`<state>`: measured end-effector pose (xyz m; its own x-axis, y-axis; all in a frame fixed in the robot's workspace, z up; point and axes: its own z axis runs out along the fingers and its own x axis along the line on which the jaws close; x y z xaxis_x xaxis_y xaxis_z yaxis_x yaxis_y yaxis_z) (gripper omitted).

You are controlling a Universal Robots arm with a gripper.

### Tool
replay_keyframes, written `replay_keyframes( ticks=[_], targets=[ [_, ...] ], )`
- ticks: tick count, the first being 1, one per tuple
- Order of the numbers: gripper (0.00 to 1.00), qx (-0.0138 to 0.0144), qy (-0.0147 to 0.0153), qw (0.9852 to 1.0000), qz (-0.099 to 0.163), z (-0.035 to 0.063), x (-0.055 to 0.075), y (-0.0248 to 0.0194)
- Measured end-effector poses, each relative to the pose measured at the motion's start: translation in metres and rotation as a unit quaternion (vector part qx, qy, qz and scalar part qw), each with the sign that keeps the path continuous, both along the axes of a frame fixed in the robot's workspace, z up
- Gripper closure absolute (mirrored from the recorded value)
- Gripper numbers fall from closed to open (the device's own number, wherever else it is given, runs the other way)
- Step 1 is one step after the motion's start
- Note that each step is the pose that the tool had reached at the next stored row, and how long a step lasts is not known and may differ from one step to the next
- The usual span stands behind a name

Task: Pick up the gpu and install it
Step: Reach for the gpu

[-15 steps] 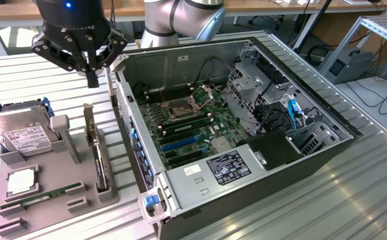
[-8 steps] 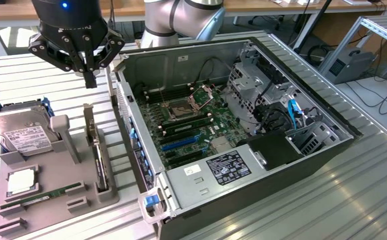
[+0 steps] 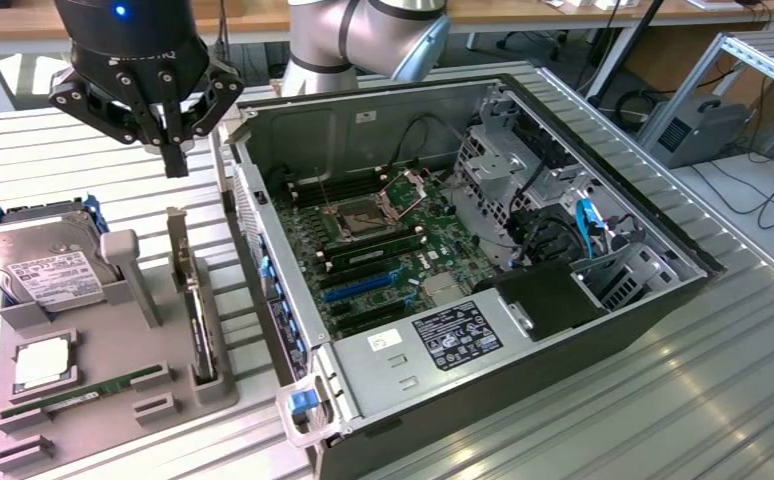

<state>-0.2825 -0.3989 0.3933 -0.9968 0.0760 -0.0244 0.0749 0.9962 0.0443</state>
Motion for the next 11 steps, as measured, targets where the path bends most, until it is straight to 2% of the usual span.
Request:
replay_keyframes(
  ticks=[11],
  targets=[
    [0.89,0.0,-0.0001,1.0,0.0,0.0,-0.0071,0.0]
  ],
)
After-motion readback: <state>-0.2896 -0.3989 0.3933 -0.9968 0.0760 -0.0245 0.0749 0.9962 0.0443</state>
